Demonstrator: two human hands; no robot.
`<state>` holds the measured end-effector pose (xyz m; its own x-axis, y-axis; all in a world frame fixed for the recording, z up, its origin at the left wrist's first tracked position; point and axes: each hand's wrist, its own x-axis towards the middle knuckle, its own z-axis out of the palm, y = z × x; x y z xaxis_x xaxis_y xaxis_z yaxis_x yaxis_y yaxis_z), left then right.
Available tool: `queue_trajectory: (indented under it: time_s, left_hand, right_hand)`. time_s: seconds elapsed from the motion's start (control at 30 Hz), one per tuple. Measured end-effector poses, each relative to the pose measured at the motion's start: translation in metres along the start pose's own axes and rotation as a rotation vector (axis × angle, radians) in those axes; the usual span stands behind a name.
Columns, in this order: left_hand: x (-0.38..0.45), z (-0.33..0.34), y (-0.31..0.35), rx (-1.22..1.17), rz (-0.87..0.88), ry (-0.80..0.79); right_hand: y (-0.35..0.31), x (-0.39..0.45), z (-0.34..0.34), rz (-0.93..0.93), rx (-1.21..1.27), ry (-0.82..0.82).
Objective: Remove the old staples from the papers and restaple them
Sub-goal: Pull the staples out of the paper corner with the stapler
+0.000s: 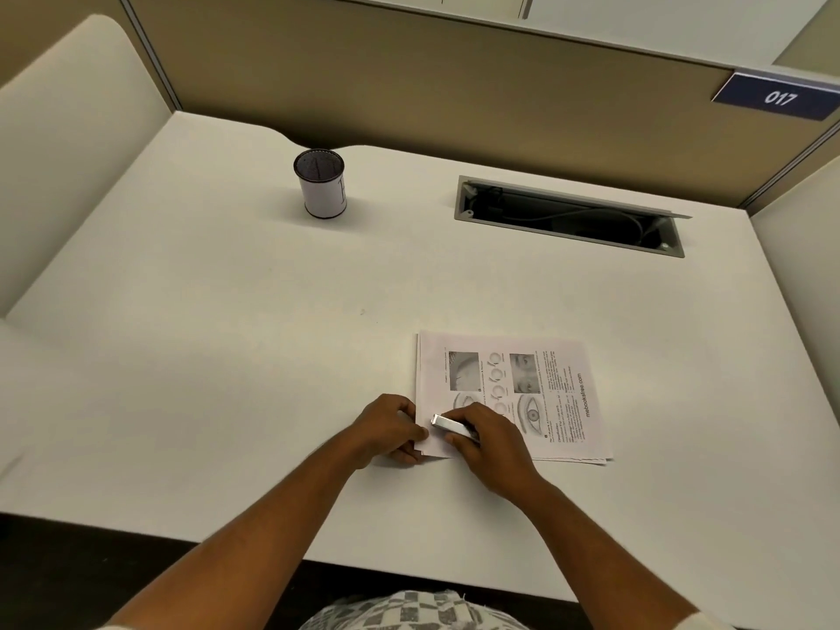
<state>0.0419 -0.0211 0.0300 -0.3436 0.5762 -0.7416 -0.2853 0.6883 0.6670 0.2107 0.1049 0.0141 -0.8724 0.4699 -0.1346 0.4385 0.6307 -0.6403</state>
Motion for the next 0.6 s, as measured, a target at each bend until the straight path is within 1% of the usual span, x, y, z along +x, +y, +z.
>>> queue_trajectory:
  time_s: [0.1, 0.2, 0.27, 0.4, 0.6]
  left_hand:
    - [0.005, 0.002, -0.001, -0.028, 0.035, 0.071]
    - [0.009, 0.002, -0.003, -0.186, 0.042, 0.117]
    - [0.01, 0.0, -0.003, -0.244, 0.047, 0.116]
    - [0.01, 0.0, -0.003, -0.274, 0.067, 0.103]
    - [0.01, 0.003, -0.005, -0.314, 0.072, 0.111]
  right_hand:
    - [0.0, 0.001, -0.001, 0.032, 0.065, 0.016]
    - [0.001, -0.002, -0.003, 0.041, 0.087, 0.03]
    - [0.001, -0.004, -0.004, 0.015, 0.06, 0.035]
    - [-0.002, -0.007, -0.003, -0.015, -0.039, 0.066]
    - [-0.005, -0.009, 0.002, -0.002, -0.052, 0.116]
